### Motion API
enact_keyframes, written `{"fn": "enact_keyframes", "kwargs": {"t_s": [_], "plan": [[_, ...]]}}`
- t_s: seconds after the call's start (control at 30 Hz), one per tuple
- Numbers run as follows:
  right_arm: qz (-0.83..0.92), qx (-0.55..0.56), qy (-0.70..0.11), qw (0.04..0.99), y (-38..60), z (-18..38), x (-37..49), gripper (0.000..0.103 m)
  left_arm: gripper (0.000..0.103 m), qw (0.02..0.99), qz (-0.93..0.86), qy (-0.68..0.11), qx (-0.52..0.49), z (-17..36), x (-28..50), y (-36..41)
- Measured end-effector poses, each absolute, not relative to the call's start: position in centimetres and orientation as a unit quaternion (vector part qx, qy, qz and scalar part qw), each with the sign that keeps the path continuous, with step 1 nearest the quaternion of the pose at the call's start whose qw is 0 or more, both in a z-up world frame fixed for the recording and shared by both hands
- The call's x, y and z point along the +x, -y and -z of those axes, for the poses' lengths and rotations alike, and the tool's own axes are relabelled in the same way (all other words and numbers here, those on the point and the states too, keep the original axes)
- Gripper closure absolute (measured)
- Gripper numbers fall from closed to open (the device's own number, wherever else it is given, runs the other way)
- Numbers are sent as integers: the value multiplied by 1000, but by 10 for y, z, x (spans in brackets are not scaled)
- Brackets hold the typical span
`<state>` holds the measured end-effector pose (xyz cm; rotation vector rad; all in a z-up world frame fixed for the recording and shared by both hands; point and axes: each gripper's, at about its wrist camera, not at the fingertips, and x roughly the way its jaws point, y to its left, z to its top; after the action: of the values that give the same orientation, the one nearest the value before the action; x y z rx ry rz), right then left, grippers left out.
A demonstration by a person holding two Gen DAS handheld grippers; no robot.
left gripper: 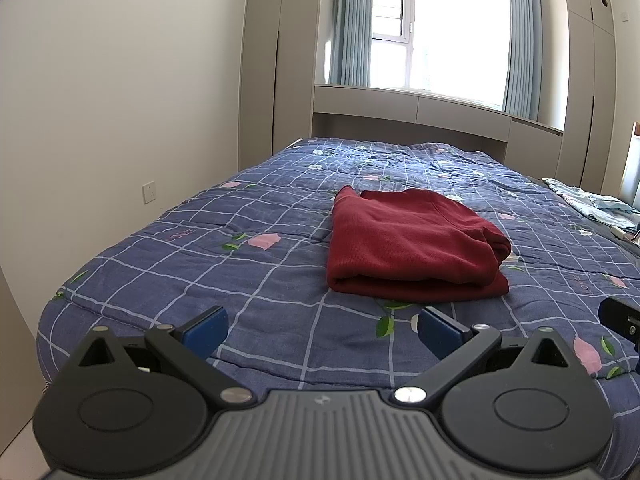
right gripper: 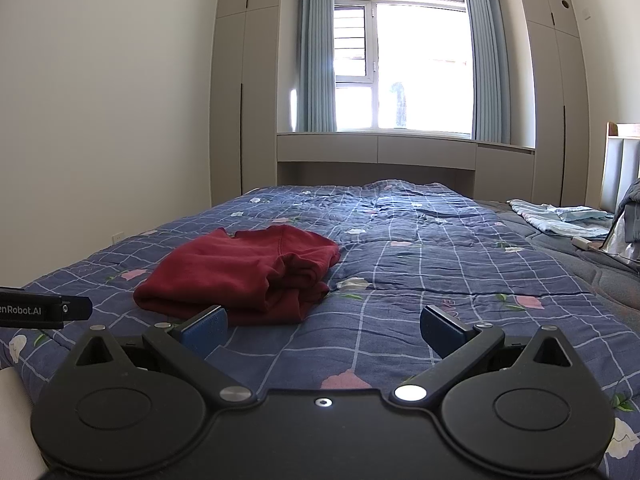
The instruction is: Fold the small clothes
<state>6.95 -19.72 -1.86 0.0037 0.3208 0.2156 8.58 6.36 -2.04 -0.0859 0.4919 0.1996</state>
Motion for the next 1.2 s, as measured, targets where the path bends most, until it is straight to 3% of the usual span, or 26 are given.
{"fn": "enact_keyframes", "kwargs": {"t_s": [1.2], "plan": [[-107, 1, -161, 981, 197, 18, 69, 1, 0, 956, -127, -259, -49, 22, 87, -64]]}}
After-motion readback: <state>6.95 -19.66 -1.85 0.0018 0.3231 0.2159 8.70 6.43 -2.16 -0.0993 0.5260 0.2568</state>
